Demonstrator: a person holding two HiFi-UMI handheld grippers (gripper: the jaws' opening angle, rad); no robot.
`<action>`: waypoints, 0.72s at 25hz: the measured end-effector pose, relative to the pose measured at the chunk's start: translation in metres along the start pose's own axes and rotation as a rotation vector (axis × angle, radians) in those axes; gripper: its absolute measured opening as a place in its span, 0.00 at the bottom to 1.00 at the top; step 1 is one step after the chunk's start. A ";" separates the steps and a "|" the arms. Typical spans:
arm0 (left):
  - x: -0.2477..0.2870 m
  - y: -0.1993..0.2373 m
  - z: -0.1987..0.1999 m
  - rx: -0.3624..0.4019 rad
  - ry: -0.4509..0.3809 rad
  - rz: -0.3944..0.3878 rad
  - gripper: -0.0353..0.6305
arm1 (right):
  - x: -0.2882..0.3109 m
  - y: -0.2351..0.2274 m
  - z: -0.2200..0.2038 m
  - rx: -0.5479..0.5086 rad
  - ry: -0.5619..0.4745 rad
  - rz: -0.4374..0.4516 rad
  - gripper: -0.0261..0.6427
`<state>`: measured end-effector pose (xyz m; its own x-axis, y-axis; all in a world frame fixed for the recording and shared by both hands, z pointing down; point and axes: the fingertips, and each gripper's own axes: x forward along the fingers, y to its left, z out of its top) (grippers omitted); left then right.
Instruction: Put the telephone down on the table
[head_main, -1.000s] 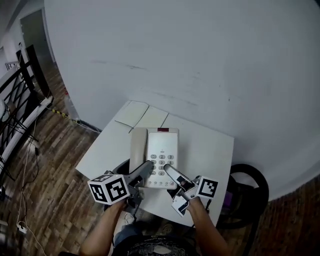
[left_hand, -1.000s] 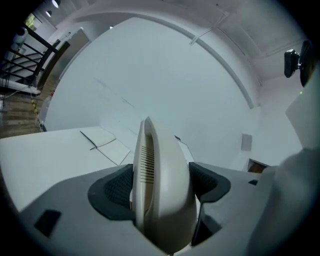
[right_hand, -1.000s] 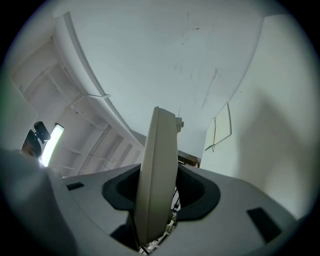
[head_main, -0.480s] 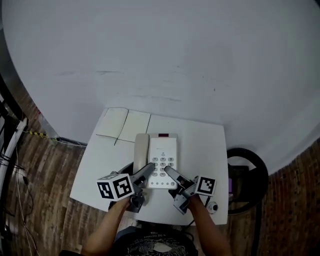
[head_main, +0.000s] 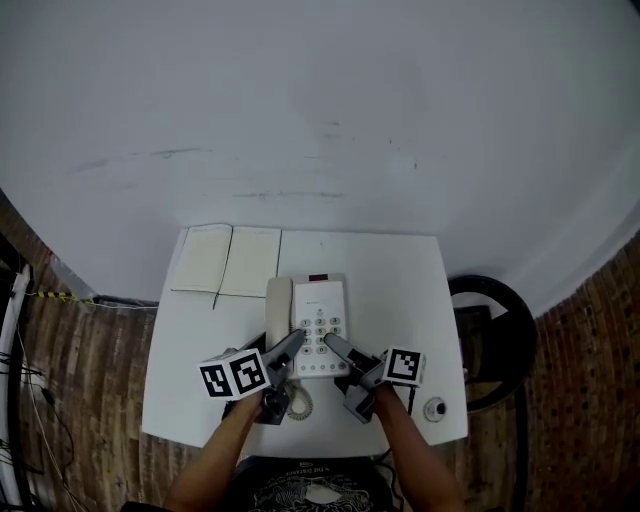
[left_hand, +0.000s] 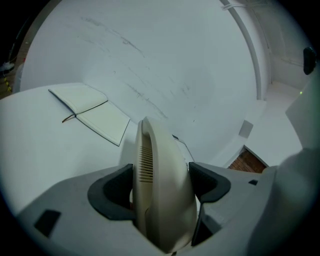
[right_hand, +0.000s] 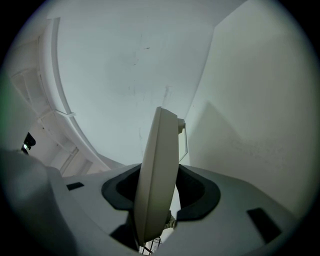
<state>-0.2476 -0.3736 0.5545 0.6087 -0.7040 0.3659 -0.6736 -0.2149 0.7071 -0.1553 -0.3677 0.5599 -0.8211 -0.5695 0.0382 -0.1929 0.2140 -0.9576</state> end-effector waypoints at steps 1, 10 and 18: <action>0.002 0.004 0.000 -0.005 0.008 -0.002 0.58 | 0.001 -0.004 0.000 0.000 -0.004 -0.009 0.31; 0.026 0.029 -0.011 -0.053 0.048 -0.004 0.58 | 0.008 -0.039 0.002 0.079 -0.043 -0.073 0.31; 0.030 0.041 -0.016 -0.055 0.047 -0.030 0.58 | 0.014 -0.047 0.001 0.047 -0.055 -0.125 0.31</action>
<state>-0.2495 -0.3926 0.6043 0.6482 -0.6650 0.3709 -0.6313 -0.1969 0.7501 -0.1571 -0.3859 0.6051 -0.7612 -0.6325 0.1431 -0.2649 0.1018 -0.9589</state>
